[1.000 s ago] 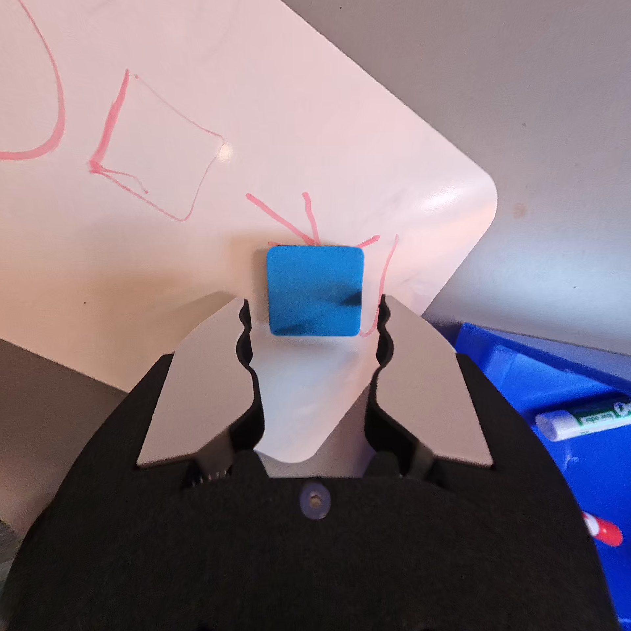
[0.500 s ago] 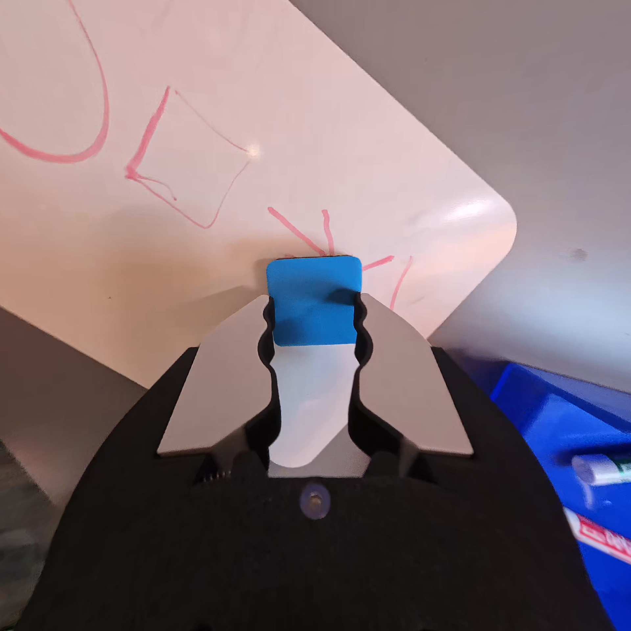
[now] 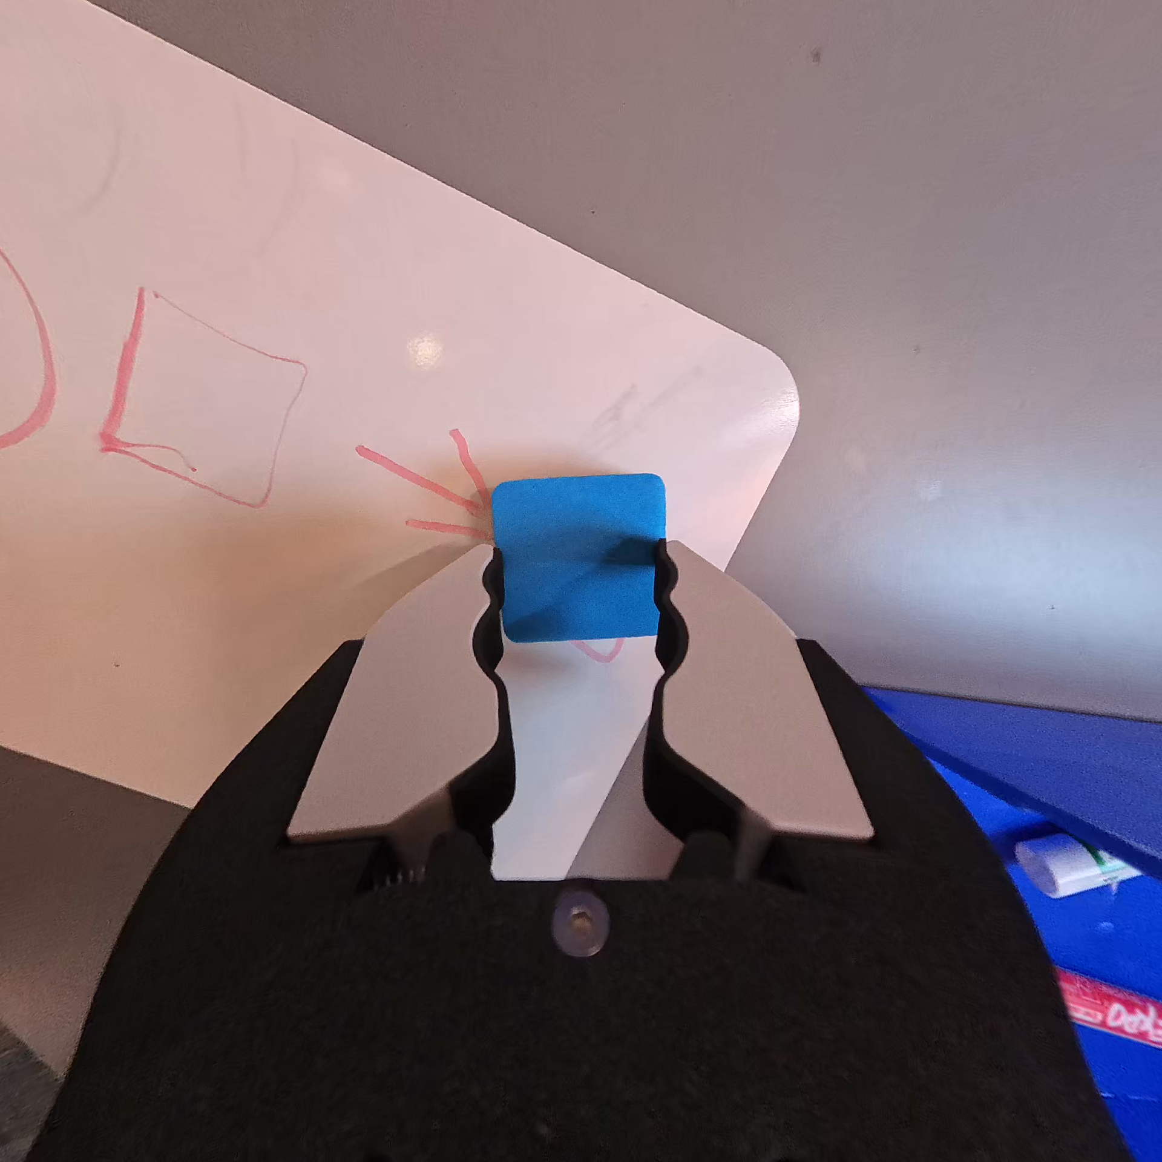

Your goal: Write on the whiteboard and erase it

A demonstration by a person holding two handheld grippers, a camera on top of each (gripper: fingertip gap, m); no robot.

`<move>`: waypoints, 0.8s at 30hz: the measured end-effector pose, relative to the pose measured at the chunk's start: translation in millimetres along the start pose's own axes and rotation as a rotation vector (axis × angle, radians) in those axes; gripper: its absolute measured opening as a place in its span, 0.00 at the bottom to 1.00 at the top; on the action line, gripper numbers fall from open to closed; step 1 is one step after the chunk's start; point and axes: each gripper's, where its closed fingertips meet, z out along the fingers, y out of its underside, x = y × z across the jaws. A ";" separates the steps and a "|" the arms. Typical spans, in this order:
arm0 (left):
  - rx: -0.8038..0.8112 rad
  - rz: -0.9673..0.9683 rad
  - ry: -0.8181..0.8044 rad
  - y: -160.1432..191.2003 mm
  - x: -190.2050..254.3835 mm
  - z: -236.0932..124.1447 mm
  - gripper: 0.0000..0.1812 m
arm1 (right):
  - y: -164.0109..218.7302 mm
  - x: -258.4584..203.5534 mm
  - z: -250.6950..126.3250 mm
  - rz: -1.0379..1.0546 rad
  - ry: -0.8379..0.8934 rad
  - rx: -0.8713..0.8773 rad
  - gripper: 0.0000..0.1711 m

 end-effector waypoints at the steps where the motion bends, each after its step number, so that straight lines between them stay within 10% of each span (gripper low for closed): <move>1: -0.006 -0.003 0.001 0.0 0.0 0.8 0.26 | -1.8 -0.7 0.6 -0.007 0.011 0.001 0.27; 24: -0.091 -0.006 0.153 6.3 26.9 -1.4 0.34 | 5.1 -19.1 -2.5 -0.074 -0.029 -0.014 0.27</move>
